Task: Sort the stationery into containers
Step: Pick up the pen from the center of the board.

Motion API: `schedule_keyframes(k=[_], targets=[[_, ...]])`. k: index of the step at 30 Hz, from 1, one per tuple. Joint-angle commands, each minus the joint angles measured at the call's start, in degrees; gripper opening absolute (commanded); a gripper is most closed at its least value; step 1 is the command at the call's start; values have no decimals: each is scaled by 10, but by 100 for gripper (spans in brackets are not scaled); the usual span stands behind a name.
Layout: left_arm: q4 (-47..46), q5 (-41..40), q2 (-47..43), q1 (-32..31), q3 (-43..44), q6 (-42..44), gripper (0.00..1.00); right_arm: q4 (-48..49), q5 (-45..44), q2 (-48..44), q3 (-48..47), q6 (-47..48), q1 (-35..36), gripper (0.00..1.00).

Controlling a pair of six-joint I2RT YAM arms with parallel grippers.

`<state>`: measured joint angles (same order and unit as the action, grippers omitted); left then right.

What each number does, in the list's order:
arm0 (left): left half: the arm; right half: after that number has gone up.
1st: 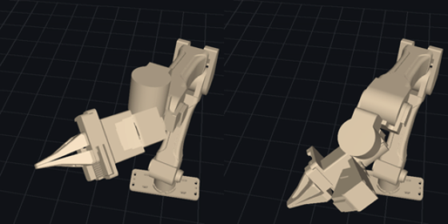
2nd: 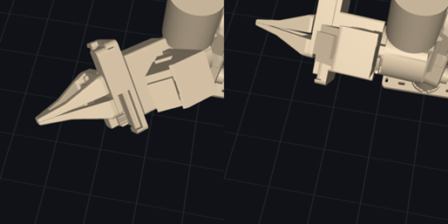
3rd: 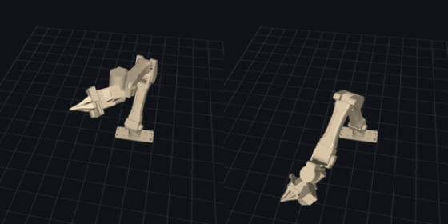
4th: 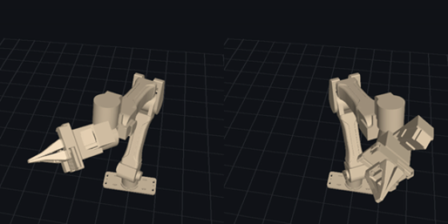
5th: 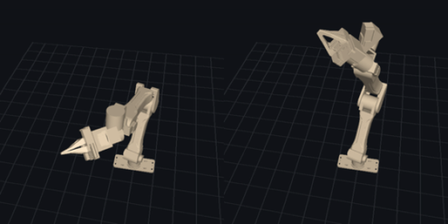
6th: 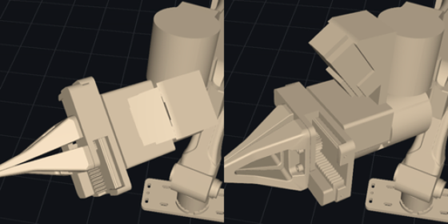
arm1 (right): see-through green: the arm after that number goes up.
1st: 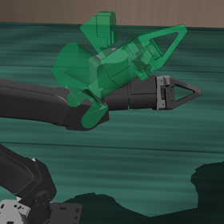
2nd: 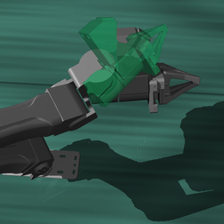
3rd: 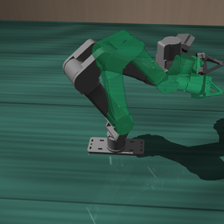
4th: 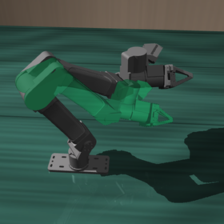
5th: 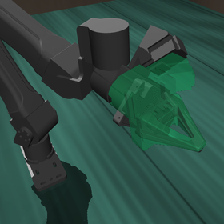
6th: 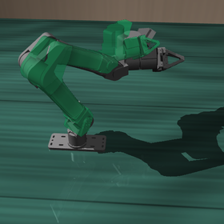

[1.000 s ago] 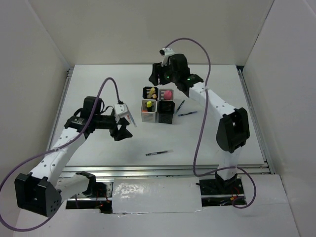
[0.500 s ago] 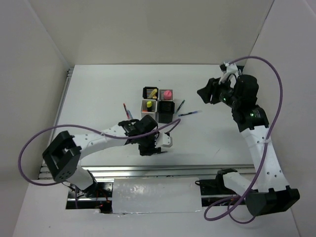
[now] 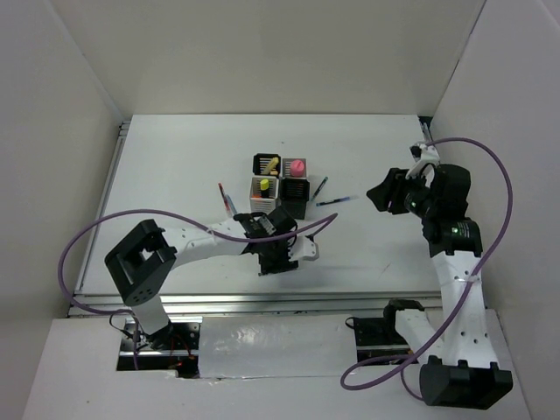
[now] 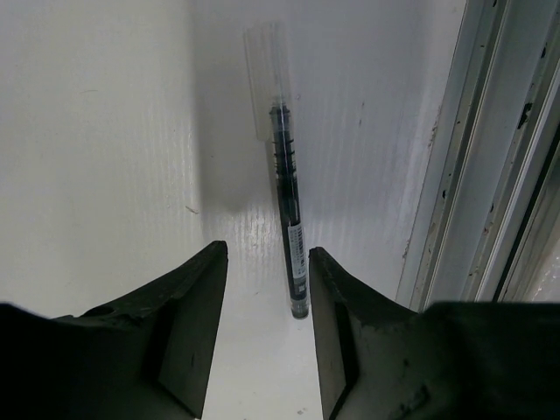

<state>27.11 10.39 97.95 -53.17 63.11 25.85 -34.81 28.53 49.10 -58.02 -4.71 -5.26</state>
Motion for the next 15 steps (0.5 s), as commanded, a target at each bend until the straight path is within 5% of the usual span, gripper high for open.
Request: schedule_keyframes(k=[1, 15], targets=[[-21, 13, 11, -11, -2, -23, 54, -8, 32, 0, 5, -26, -28, 53], [-75, -26, 56, -51, -57, -62, 35, -25, 65, -41, 35, -63, -134, 55]])
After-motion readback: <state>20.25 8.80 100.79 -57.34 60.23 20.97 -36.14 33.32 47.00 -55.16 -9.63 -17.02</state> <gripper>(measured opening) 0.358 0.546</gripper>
